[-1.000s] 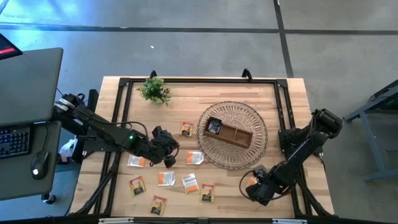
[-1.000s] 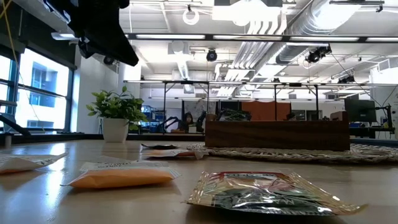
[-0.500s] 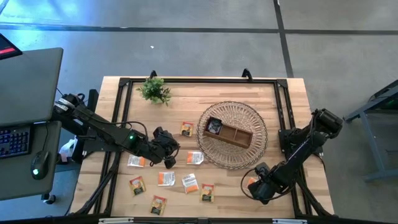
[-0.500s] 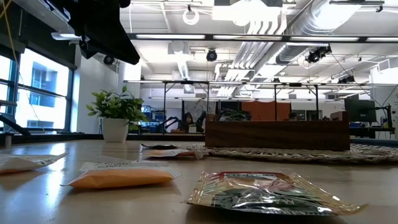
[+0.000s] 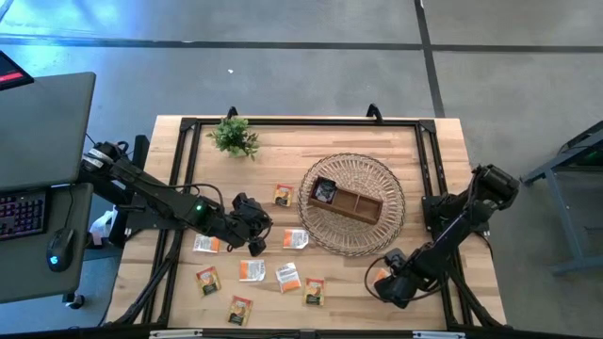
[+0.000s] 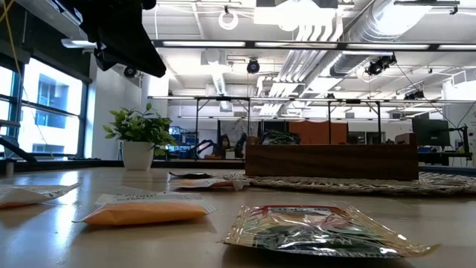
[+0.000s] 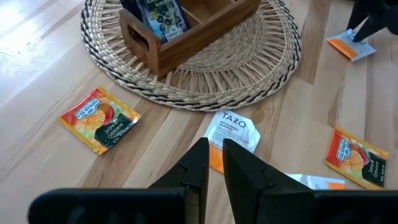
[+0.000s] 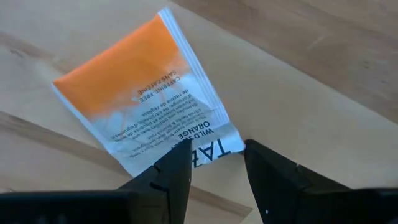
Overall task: Pick & Place Tea
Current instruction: Put the white tea bag into the middle section of the wooden organizer
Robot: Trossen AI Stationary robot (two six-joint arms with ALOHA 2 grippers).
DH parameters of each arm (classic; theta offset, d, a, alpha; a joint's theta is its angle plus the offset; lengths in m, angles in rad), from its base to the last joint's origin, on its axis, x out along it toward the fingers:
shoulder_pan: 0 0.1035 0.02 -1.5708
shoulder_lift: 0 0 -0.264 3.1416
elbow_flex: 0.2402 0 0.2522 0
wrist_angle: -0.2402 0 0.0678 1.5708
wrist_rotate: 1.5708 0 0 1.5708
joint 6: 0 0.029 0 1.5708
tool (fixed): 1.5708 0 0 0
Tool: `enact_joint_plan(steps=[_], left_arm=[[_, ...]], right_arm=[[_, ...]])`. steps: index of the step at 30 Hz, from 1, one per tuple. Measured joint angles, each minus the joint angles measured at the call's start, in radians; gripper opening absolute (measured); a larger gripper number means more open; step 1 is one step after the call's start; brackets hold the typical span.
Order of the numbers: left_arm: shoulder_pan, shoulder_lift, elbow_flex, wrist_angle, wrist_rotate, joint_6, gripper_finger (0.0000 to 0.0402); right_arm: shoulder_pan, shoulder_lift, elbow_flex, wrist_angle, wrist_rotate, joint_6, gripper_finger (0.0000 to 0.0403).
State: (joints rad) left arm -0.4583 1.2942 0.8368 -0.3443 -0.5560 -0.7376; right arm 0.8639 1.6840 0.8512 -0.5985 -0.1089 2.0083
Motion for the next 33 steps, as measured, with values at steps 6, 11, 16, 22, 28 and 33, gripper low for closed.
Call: enact_joint_plan(steps=[6, 11, 16, 22, 28, 33], left_arm=[[0.0, 0.0, 0.0, 0.003, 0.002, 0.0, 0.0044], [0.0, 0.0, 0.0, 0.003, 0.003, 0.0, 0.0044], [0.0, 0.0, 0.0, 0.003, 0.003, 0.0, 0.0044], [0.0, 0.0, 0.0, 0.003, 0.003, 0.0, 0.0044], [0.0, 0.0, 0.0, 0.003, 0.004, 0.0, 0.0044], [0.0, 0.0, 0.0, 0.002, 0.004, 0.0, 0.0044]], right_arm=[[0.001, 0.001, -0.001, -0.002, 0.016, -0.014, 0.0133], [-0.001, 0.001, -0.003, -0.009, 0.049, -0.05, 0.0108], [-0.002, 0.002, -0.003, -0.006, 0.074, -0.098, 0.005], [-0.003, -0.001, 0.0, -0.001, 0.121, -0.157, 0.0008], [-0.02, -0.061, 0.044, -0.053, 0.346, -0.3, 0.0003], [-0.089, -0.129, 0.089, -0.062, 0.541, -0.656, 0.0003]])
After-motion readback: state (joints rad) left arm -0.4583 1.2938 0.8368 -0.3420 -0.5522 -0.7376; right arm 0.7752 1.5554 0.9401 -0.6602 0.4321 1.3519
